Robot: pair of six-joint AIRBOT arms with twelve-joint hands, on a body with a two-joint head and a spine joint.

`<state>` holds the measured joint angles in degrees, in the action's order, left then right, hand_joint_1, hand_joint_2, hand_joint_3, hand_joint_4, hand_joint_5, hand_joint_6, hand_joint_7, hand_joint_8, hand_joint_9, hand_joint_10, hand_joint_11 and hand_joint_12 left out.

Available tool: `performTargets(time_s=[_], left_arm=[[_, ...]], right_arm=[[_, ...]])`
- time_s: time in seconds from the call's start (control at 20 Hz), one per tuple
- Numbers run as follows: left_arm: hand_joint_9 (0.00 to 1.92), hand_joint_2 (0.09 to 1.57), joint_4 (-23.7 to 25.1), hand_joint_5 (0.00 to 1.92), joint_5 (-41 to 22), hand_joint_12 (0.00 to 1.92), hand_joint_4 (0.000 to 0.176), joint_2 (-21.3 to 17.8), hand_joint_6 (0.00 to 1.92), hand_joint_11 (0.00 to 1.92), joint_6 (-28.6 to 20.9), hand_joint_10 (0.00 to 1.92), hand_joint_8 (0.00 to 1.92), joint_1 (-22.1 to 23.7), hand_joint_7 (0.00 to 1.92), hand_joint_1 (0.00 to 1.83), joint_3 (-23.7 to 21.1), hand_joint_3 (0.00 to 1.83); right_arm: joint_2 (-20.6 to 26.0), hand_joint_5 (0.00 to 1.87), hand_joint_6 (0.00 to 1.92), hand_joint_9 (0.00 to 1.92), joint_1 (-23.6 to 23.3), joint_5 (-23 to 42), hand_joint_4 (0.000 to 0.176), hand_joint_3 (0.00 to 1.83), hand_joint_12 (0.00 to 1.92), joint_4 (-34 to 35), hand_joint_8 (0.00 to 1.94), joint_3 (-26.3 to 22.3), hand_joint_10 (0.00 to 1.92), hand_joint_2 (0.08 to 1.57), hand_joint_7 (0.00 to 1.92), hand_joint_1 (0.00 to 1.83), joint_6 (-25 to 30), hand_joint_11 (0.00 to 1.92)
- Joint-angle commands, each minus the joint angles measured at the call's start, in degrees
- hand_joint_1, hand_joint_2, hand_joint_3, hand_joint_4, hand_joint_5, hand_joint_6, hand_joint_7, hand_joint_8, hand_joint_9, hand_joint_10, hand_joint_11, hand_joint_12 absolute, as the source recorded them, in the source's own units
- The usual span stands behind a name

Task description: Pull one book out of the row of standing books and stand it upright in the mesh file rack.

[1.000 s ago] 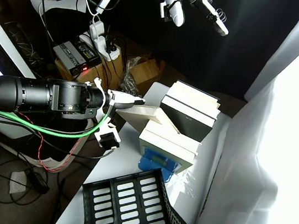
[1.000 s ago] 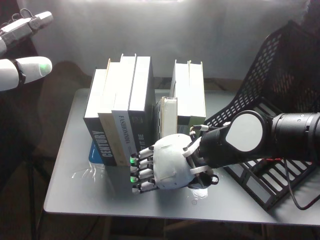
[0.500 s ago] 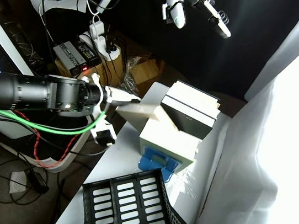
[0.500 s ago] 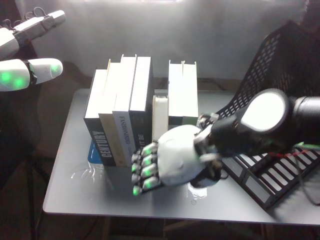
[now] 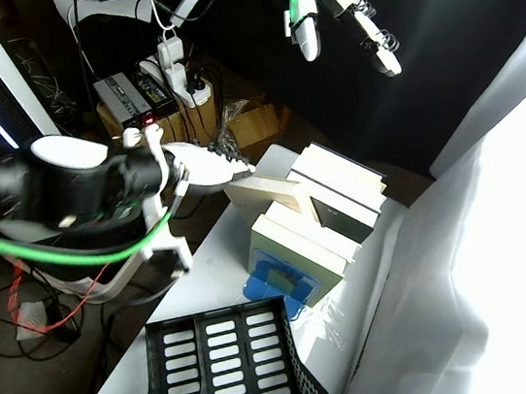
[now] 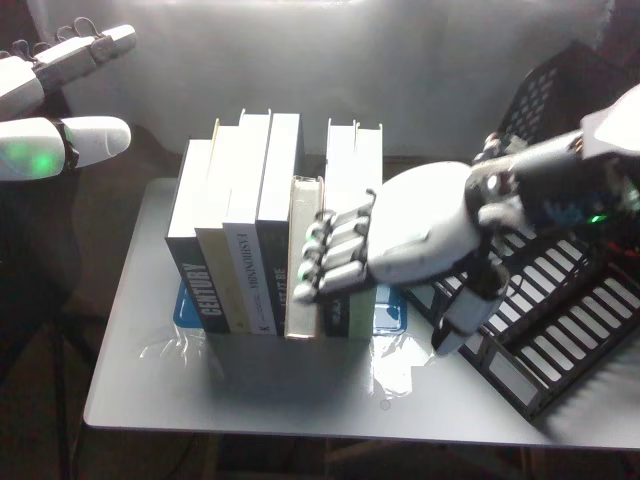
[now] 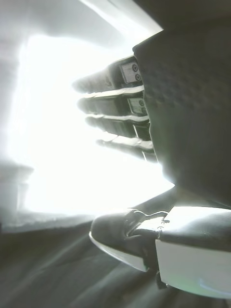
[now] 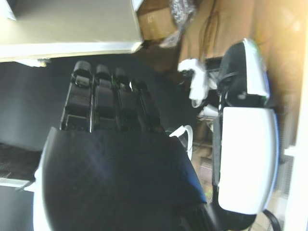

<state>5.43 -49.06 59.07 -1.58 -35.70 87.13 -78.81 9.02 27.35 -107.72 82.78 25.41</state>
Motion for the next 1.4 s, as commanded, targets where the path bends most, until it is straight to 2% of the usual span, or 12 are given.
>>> performTargets(time_s=[0.0, 0.05, 0.15, 0.25, 0.3, 0.35, 0.45, 0.5, 0.85, 1.15, 1.3, 1.35], left_arm=[[0.0, 1.36, -2.5, 0.0, -5.9, 0.0, 0.088, -0.7, 0.0, 0.0, -0.3, 0.0, 0.0, 0.6, 0.0, 0.31, 0.3, 0.02], [0.0, 1.36, -2.5, 0.0, -5.8, 0.0, 0.106, -0.7, 0.0, 0.0, -0.3, 0.0, 0.0, 0.6, 0.0, 0.33, 0.4, 0.01], [0.0, 1.35, -2.5, 0.0, -5.4, 0.0, 0.109, -0.5, 0.0, 0.0, -0.3, 0.0, 0.0, 0.7, 0.0, 0.41, 0.7, 0.01], [0.0, 1.35, -2.5, 0.0, -5.0, 0.0, 0.101, -0.3, 0.0, 0.0, -0.3, 0.0, 0.0, 0.8, 0.0, 0.43, 0.9, 0.0], [0.0, 1.35, -2.5, 0.0, -5.0, 0.0, 0.1, -0.3, 0.0, 0.0, -0.3, 0.0, 0.0, 0.8, 0.0, 0.41, 1.0, 0.0], [0.0, 1.35, -2.5, 0.0, -4.9, 0.0, 0.103, -0.2, 0.0, 0.0, -0.3, 0.0, 0.0, 0.8, 0.0, 0.44, 1.0, 0.01], [0.0, 1.35, -2.5, 0.0, -4.9, 0.0, 0.114, -0.2, 0.0, 0.0, -0.3, 0.0, 0.0, 0.8, 0.0, 0.39, 1.1, 0.01], [0.0, 1.36, -2.5, 0.0, -4.9, 0.0, 0.103, -0.1, 0.0, 0.0, -0.3, 0.0, 0.0, 0.8, 0.0, 0.4, 1.2, 0.01], [0.0, 1.34, -3.4, 0.0, -5.7, 0.0, 0.11, -0.3, 0.0, 0.0, -0.3, 0.0, 0.0, 0.4, 0.0, 0.37, 1.2, 0.0], [0.0, 1.54, -5.2, 0.0, -8.0, 0.0, 0.042, -1.3, 0.0, 0.0, -0.3, 0.0, 0.0, 0.0, 0.0, 0.25, 0.4, 0.03], [0.0, 1.54, -5.5, 0.0, -8.7, 0.0, 0.039, -2.0, 0.0, 0.0, -0.3, 0.0, 0.0, -0.3, 0.0, 0.26, -0.1, 0.03], [0.0, 1.53, -5.5, 0.0, -8.9, 0.0, 0.025, -2.1, 0.0, 0.0, -0.3, 0.0, 0.0, -0.3, 0.0, 0.31, -0.3, 0.02]], right_arm=[[0.7, 0.0, 0.0, 0.0, -0.9, 0.1, 0.0, 0.0, 0.0, 2.9, 0.0, -0.1, 0.0, 0.97, 0.0, 0.77, 0.0, 0.0], [1.0, 0.0, 0.0, 0.0, -1.4, 0.1, 0.044, 0.0, 0.02, 2.9, 0.0, 0.1, 0.0, 0.96, 0.0, 0.82, 0.0, 0.03], [1.0, 0.0, 0.0, 0.0, -1.9, 0.1, 0.024, 0.01, 0.64, 2.6, 0.0, 0.6, 0.0, 0.95, 0.0, 0.88, 0.0, 0.0], [0.3, 0.0, 0.0, 0.0, -2.0, 0.1, 0.012, 0.01, 0.69, 1.7, 0.0, 0.9, 0.0, 0.96, 0.0, 0.9, 0.0, 0.0], [-0.2, 0.0, 0.0, 0.0, -2.0, 0.1, 0.025, 0.0, 0.8, 1.0, 0.0, 1.0, 0.0, 0.95, 0.0, 0.91, 0.1, 0.0], [-0.9, 0.0, 0.0, 0.0, -2.0, 0.1, 0.0, 0.0, 0.69, 0.3, 0.0, 1.2, 0.0, 0.94, 0.0, 0.92, 0.1, 0.0], [-2.1, 0.0, 0.0, 0.0, -2.1, 0.1, 0.0, 0.0, 0.1, 0.0, 0.0, 1.7, 0.0, 0.92, 0.0, 0.98, 0.1, 0.0], [-2.6, 0.0, 0.0, 0.0, -2.3, 0.1, 0.0, 0.0, 0.02, -0.1, 0.0, 1.8, 0.0, 0.92, 0.0, 0.99, 0.1, 0.0], [-7.6, 0.0, 0.0, 0.0, -3.0, -1.8, 0.0, 0.0, 0.0, -6.2, 0.0, 3.6, 0.0, 0.92, 0.0, 0.87, 0.0, 0.0], [-9.2, 0.0, 0.0, 0.0, -2.2, -4.6, 0.0, 0.02, 0.0, -15.4, 0.0, 4.6, 0.0, 0.98, 0.0, 0.83, 1.5, 0.0], [-11.0, 0.0, 0.0, 0.0, -0.6, -6.1, 0.0, 0.03, 0.0, -17.5, 0.0, 5.9, 0.0, 0.99, 0.0, 0.83, 2.0, 0.0], [-11.6, 0.0, 0.0, 0.0, 0.0, -6.5, 0.0, 0.02, 0.0, -17.7, 0.0, 6.3, 0.0, 0.99, 0.0, 0.82, 2.1, 0.0]])
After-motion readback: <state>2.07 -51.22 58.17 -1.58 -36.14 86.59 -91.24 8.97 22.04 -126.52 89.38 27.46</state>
